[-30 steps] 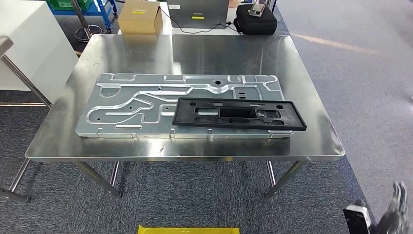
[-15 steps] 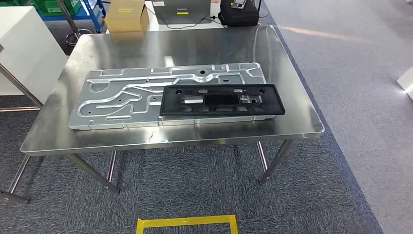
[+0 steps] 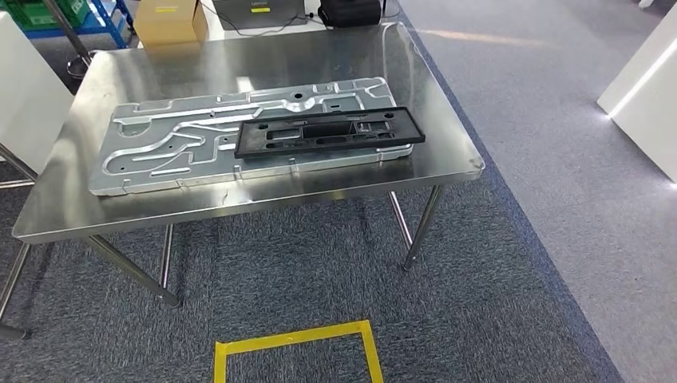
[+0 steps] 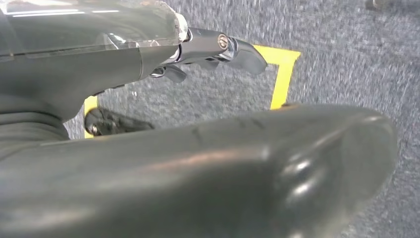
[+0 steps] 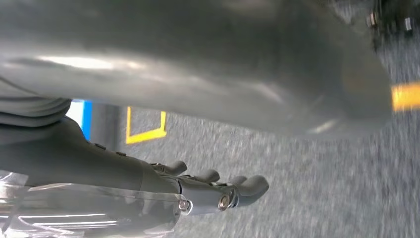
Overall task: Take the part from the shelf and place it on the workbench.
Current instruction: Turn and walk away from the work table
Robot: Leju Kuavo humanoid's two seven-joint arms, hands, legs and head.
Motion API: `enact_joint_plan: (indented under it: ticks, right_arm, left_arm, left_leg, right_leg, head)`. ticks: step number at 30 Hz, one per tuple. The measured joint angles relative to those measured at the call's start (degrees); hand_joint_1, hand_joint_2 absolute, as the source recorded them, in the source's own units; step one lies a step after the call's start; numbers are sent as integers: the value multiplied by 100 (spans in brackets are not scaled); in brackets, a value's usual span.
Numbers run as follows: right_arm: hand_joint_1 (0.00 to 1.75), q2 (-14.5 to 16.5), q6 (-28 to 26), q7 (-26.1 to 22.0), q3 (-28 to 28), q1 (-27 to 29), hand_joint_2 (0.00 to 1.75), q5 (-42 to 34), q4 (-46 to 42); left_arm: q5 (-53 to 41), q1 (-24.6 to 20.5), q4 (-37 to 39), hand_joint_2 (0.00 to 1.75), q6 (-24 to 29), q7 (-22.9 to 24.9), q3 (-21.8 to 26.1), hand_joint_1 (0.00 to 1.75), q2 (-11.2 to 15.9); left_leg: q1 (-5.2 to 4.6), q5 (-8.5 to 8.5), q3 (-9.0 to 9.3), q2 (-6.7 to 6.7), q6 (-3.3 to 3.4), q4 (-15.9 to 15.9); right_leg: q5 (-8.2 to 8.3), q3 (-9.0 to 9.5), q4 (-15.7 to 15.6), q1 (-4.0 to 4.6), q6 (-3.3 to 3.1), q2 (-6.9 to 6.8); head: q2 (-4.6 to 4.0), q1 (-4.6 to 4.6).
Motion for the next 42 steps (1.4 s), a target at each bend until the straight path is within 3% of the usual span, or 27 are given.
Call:
enact_joint_plan:
  ticks: [2, 4, 5, 7, 9, 11, 13, 15, 16, 19, 20, 21, 22, 24, 26, 27, 28, 30, 31, 32, 34, 35, 36, 38, 39, 40, 42]
  right_arm:
    - [0, 21, 44, 18, 3, -14, 0, 16, 21]
    - [0, 33, 44, 55, 5, -34, 0, 31, 25]
    - [0, 34, 41, 68, 5, -42, 0, 36, 25]
    - [0, 34, 36, 80, 5, -52, 0, 47, 25]
    - [0, 36, 31, 72, 5, -62, 0, 65, 25]
    - [0, 40, 32, 63, 5, -79, 0, 89, 24]
    - [0, 42, 47, 60, 6, -87, 0, 105, 24]
    - [0, 41, 69, 58, 6, -82, 0, 109, 30]
    - [0, 40, 83, 55, 6, -84, 0, 109, 33]
    - [0, 34, 134, 6, 5, -91, 0, 112, 36]
    - [0, 33, 149, -12, 5, -87, 0, 113, 36]
    - [0, 32, 160, -25, 5, -86, 0, 114, 36]
    - [0, 32, 167, -31, 5, -85, 0, 116, 36]
    - [0, 32, 169, -38, 5, -88, 0, 118, 37]
    - [0, 35, 169, -49, 4, -93, 0, 118, 39]
    - [0, 37, 167, -61, 3, -96, 0, 118, 39]
    - [0, 38, 164, -78, 0, -98, 0, 118, 40]
    - [0, 32, 158, -110, -7, -93, 0, 118, 41]
    - [0, 28, 158, -118, -10, -92, 0, 118, 42]
    - [0, 24, 161, -119, -13, -90, 0, 118, 44]
    - [0, 22, 175, -115, -15, -95, 0, 122, 47]
    - [0, 20, 183, -114, -15, -97, 0, 126, 48]
    - [0, 16, 190, -115, -15, -100, 0, 133, 49]
    - [0, 7, 204, -115, -14, -111, 0, 156, 49]
    - [0, 2, 210, -115, -14, -121, 0, 169, 49]
    - [0, -1, 216, -115, -13, -134, 0, 180, 49]
    - [0, -4, 221, -117, -12, -160, 0, 194, 49]
  left_arm:
    - [-32, 3, 4, 0, 2, 10, 0, 0, -19]
    - [-56, 20, 4, 0, 1, 15, 0, 0, -19]
    - [-68, 23, 4, 0, -2, 15, 0, 0, -20]
    - [-90, 12, 4, 0, -6, 18, -3, 0, -21]
    - [-121, -5, 3, 0, -9, 22, -10, 0, -21]
    - [-145, -23, 3, 0, -9, 26, -25, 0, -20]
    - [-156, -38, 2, 0, -9, 32, -37, 0, -19]
    - [-165, -36, 2, 0, -9, 41, -40, 0, -19]
    - [-167, -30, 3, 0, -10, 44, -42, 0, -19]
    - [-175, -20, 4, 0, -12, 50, -45, 0, -26]
    - [-179, -21, 4, 0, -13, 51, -45, 0, -28]
    - [-184, -23, 4, 0, -13, 51, -46, 0, -28]
    - [-190, -25, 4, 0, -13, 51, -46, 0, -26]
    - [-206, -36, 4, 0, -14, 50, -49, 0, -23]
    - [-220, -68, 4, 0, -16, 46, -56, 0, -14]
    - [-225, -87, 4, 0, -18, 44, -61, 0, -8]
    - [-227, -98, 4, 0, -21, 42, -68, 0, -2]
    - [-230, -98, 4, 0, -24, 43, -80, 0, 0]
    - [-230, -95, 5, 0, -25, 45, -86, 0, -1]
    - [-230, -95, 5, 0, -25, 47, -91, 0, 1]
    - [-227, -102, 6, 0, -26, 50, -97, 0, 5]
    - [-226, -104, 6, 0, -26, 51, -98, 0, 8]
    - [-226, -107, 6, 0, -26, 52, -98, 0, 10]
    - [-226, -114, 6, 0, -25, 57, -99, 0, 14]
    - [-226, -118, 6, 0, -24, 60, -99, 0, 14]
    - [-226, -120, 6, 0, -24, 61, -101, 0, 14]
    - [-227, -126, 6, 0, -23, 61, -107, 0, 14]
  left_leg:
    - [21, 153, -119, 85, 47, -23]
    - [21, 278, -288, 166, 53, 0]
    - [23, 340, -392, 206, 39, 25]
    - [37, 451, -624, 270, -6, 107]
    - [56, 533, -849, 302, -73, 235]
    - [62, 595, -1018, 314, -151, 368]
    - [70, 676, -1103, 322, -232, 427]
    - [103, 667, -1172, 307, -307, 474]
    - [121, 510, -1239, 293, -334, 592]
    - [144, -339, -1509, 264, -360, 1497]
    - [145, -487, -1550, 262, -358, 1819]
    - [144, -487, -1530, 259, -349, 2024]
    - [138, -360, -1426, 257, -334, 2055]
    - [119, -27, -930, 252, -283, 1552]
    - [84, -32, -275, 250, -224, 641]
    - [68, -115, -76, 248, -195, 322]
    - [51, -170, 15, 248, -164, 137]
    - [55, -89, -37, 266, -93, 72]
    - [64, -14, -92, 281, -51, 58]
    - [75, 70, -161, 296, -16, 44]
    - [72, 219, -340, 308, 27, 55]
    - [68, 289, -438, 311, 28, 69]
    - [66, 358, -546, 315, 20, 92]
    - [69, 480, -777, 324, -9, 167]
    - [71, 532, -888, 326, -31, 220]
    - [66, 571, -988, 325, -56, 279]
    - [59, 648, -1133, 328, -118, 383]
  right_leg:
    - [-487, -105, 356, -29, 56, -176]
    - [-1072, -248, 1067, -83, 127, -299]
    - [-1177, -279, 1403, -114, 165, -320]
    - [-968, -128, 1648, -177, 234, -334]
    - [-737, 395, 1166, -235, 289, -345]
    - [-919, 996, 359, -233, 277, -344]
    - [-1089, 1204, -40, -182, 183, -344]
    - [-1009, 1107, -55, -165, 59, -373]
    - [-945, 1041, -59, -162, 0, -388]
    - [-729, 781, -58, -119, -101, -409]
    - [-657, 686, -52, -97, -111, -410]
    - [-585, 585, -43, -78, -117, -410]
    - [-515, 483, -30, -64, -117, -409]
    - [-388, 297, 9, -53, -100, -405]
    - [-283, 184, 52, -40, -54, -408]
    - [-229, 156, 60, -39, -27, -414]
    - [-170, 139, 55, -42, 6, -421]
    - [-106, 111, 49, -57, 73, -416]
    - [-226, 80, 118, -65, 103, -407]
    - [-463, 31, 286, -73, 128, -397]
    - [-1104, -102, 916, -102, 168, -390]
    - [-1295, -154, 1277, -113, 189, -390]
    - [-1326, -159, 1555, -125, 209, -391]
    - [-1049, 69, 1611, -157, 239, -391]
    - [-907, 330, 1350, -177, 246, -392]
    - [-869, 666, 948, -184, 247, -391]
    - [-1035, 1200, 171, -169, 211, -385]
  head:
    - [-1, 11]
    - [-1, 20]
    - [-1, 19]
    - [0, 19]
    - [0, 19]
    - [0, 13]
    - [0, 7]
    - [0, 7]
    - [0, 4]
    - [0, -7]
    - [0, -9]
    - [0, -9]
    - [0, -9]
    - [0, -10]
    - [0, -7]
    - [0, -5]
    - [0, -3]
    - [0, -2]
    - [0, 1]
    - [0, 4]
    - [0, 9]
    - [0, 10]
    - [0, 10]
    - [0, 10]
    - [0, 10]
    - [0, 10]
    - [0, 8]
